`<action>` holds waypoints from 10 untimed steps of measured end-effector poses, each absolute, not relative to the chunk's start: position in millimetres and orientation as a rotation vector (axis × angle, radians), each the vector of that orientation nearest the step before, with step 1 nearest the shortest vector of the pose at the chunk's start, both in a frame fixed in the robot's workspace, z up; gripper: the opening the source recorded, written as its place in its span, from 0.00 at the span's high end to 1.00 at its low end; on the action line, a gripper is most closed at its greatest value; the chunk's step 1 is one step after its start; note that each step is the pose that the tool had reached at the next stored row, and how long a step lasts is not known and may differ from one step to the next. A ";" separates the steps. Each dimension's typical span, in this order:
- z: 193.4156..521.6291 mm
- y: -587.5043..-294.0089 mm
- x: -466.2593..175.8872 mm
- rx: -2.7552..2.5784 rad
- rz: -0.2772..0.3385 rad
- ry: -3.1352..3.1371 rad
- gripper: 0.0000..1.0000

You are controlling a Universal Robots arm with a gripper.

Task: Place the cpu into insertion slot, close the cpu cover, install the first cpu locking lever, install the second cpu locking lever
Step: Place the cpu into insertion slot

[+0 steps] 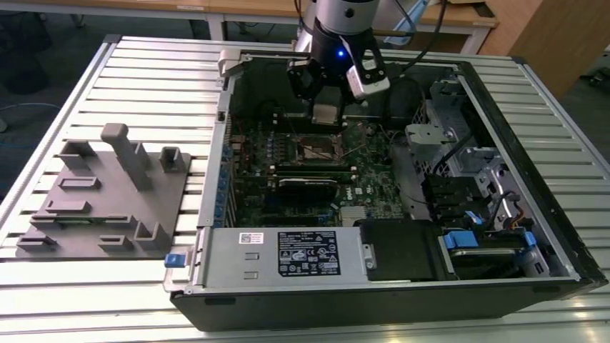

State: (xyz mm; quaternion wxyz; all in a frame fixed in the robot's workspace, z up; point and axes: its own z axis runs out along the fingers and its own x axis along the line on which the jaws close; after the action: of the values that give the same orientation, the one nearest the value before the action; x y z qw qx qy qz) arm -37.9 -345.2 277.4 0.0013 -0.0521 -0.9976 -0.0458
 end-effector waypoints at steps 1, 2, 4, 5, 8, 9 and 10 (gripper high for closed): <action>277.4 -345.2 -37.9 -0.164 -0.144 -3.131 0.46; 277.4 -345.2 -37.9 -0.164 -0.144 -3.131 0.46; 277.3 -345.2 -37.9 -0.165 -0.144 -3.131 0.46; 277.3 -345.2 -37.9 -0.165 -0.144 -3.131 0.46; 277.3 -345.2 -37.9 -0.170 -0.144 -3.131 0.46; 277.3 -345.1 -37.9 -0.176 -0.144 -3.131 0.46; 277.3 -345.1 -37.9 -0.184 -0.144 -3.131 0.46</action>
State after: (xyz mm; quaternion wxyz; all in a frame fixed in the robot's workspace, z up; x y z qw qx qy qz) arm -37.9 -345.1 277.3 0.0010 -0.0587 -0.9972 -0.0459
